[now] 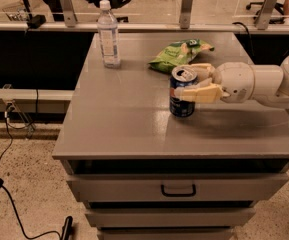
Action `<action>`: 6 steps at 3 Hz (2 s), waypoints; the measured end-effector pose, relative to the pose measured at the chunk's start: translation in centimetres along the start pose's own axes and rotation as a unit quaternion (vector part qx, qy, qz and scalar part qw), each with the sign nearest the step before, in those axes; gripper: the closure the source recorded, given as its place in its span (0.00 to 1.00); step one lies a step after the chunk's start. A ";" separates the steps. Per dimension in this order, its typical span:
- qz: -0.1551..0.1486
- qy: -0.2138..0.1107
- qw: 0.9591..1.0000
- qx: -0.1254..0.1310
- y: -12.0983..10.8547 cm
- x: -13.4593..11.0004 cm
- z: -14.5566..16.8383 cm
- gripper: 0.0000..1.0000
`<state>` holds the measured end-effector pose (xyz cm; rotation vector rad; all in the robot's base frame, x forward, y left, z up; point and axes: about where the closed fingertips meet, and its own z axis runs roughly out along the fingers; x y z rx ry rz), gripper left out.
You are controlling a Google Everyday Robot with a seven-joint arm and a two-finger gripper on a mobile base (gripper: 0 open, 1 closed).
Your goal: Place pepsi can upright
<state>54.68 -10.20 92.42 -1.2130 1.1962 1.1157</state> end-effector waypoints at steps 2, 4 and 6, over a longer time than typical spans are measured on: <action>0.021 -0.009 1.000 0.004 0.1 1.7 -0.6 0.12; 0.017 0.013 1.000 0.020 0.1 1.8 -2.0 0.00; 0.000 0.057 0.997 0.045 0.3 1.2 -4.5 0.00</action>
Offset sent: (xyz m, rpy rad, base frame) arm 0.0013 -0.0159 -0.0260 0.0159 0.0729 -0.0287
